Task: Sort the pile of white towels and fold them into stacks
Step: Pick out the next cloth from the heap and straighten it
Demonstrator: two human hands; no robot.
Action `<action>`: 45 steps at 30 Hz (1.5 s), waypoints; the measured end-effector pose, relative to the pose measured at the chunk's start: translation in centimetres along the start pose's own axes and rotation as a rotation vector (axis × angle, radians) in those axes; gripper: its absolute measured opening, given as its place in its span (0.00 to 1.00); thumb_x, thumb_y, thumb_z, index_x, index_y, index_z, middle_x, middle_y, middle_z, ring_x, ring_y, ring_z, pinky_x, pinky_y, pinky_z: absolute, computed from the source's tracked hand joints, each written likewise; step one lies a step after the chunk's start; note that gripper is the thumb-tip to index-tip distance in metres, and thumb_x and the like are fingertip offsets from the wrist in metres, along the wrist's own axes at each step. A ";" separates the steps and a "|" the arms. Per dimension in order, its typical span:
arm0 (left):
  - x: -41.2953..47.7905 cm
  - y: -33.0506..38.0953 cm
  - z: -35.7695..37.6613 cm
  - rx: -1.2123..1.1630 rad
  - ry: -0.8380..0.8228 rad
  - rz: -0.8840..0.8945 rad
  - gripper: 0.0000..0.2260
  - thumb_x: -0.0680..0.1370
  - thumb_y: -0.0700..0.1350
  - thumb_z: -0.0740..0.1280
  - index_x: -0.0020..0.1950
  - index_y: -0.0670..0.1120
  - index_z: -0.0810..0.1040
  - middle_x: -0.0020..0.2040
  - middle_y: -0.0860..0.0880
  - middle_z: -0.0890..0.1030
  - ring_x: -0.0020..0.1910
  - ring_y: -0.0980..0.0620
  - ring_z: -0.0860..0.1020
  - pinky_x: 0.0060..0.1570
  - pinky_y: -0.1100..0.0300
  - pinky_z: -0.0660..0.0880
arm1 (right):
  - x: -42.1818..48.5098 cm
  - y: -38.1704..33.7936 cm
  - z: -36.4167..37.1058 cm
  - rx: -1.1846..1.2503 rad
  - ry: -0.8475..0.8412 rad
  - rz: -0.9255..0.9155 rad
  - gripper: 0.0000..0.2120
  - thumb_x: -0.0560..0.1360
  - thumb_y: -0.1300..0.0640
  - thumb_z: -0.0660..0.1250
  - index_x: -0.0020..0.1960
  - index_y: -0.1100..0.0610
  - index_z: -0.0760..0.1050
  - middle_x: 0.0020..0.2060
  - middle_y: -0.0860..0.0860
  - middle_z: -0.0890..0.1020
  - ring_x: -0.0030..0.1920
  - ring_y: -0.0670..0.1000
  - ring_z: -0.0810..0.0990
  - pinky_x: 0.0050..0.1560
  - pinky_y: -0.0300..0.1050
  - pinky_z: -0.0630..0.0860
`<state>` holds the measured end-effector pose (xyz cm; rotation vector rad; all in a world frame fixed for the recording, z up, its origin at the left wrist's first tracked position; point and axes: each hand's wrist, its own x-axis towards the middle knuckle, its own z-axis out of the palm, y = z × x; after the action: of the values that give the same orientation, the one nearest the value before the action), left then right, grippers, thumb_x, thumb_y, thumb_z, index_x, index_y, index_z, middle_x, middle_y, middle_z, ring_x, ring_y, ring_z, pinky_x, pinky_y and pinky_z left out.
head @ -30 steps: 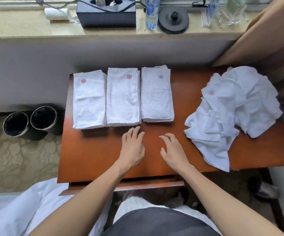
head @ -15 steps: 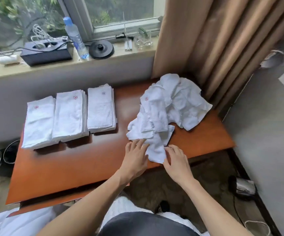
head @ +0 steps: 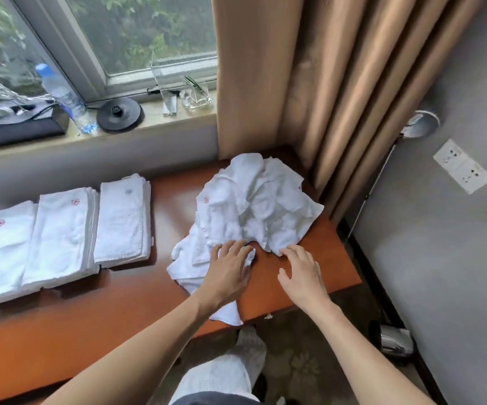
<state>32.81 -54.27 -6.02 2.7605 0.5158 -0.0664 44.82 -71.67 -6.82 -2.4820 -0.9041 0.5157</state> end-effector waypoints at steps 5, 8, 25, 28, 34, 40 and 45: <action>6.1 -0.2 2.1 -0.056 -0.012 -0.049 0.21 0.82 0.48 0.60 0.76 0.52 0.69 0.78 0.53 0.66 0.78 0.49 0.61 0.76 0.51 0.50 | 7.0 2.4 -1.4 -0.028 -0.077 -0.004 0.23 0.81 0.56 0.65 0.75 0.52 0.70 0.73 0.47 0.69 0.74 0.50 0.65 0.73 0.48 0.62; 9.8 -1.0 3.8 -0.104 -0.030 -0.086 0.22 0.81 0.47 0.61 0.76 0.51 0.69 0.78 0.53 0.66 0.77 0.49 0.62 0.75 0.52 0.52 | 11.1 3.4 -1.5 0.024 -0.134 0.031 0.23 0.81 0.57 0.65 0.76 0.54 0.70 0.73 0.47 0.70 0.74 0.50 0.66 0.74 0.47 0.64; 22.3 4.0 6.4 -0.223 -0.118 -0.311 0.24 0.81 0.47 0.61 0.77 0.51 0.67 0.80 0.53 0.64 0.77 0.49 0.65 0.71 0.50 0.60 | 27.9 9.5 -5.2 0.181 -0.312 0.043 0.14 0.81 0.62 0.65 0.65 0.60 0.77 0.71 0.55 0.68 0.74 0.55 0.68 0.73 0.43 0.63; 23.0 6.2 6.7 -0.262 -0.062 -0.477 0.24 0.81 0.47 0.62 0.78 0.51 0.67 0.81 0.53 0.63 0.78 0.49 0.64 0.71 0.49 0.62 | 30.1 10.7 -5.8 0.196 -0.352 -0.045 0.13 0.80 0.62 0.68 0.64 0.59 0.78 0.64 0.52 0.70 0.69 0.54 0.72 0.72 0.43 0.66; 22.2 12.9 7.1 -0.317 0.016 -0.642 0.24 0.83 0.47 0.62 0.79 0.51 0.66 0.81 0.53 0.63 0.79 0.50 0.63 0.73 0.52 0.60 | 31.9 12.4 -7.8 0.200 -0.412 -0.199 0.14 0.79 0.61 0.70 0.64 0.60 0.79 0.60 0.56 0.77 0.61 0.56 0.77 0.66 0.46 0.72; 19.7 16.3 6.4 -0.281 0.137 -0.742 0.22 0.83 0.46 0.61 0.78 0.51 0.67 0.80 0.54 0.65 0.78 0.53 0.63 0.73 0.54 0.59 | 33.7 10.7 -8.5 0.246 -0.492 -0.267 0.15 0.81 0.62 0.67 0.67 0.60 0.77 0.68 0.56 0.69 0.66 0.55 0.73 0.67 0.37 0.65; 18.3 16.9 6.0 -0.289 0.160 -0.807 0.22 0.83 0.46 0.61 0.78 0.51 0.68 0.80 0.53 0.66 0.78 0.52 0.63 0.73 0.53 0.59 | 33.7 10.7 -7.8 0.270 -0.536 -0.290 0.15 0.80 0.63 0.67 0.66 0.60 0.75 0.71 0.54 0.63 0.74 0.52 0.65 0.70 0.32 0.56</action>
<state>56.01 -64.82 -8.37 2.1276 1.5123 0.0390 78.10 -58.60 -12.32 -1.9507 -1.2702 1.1441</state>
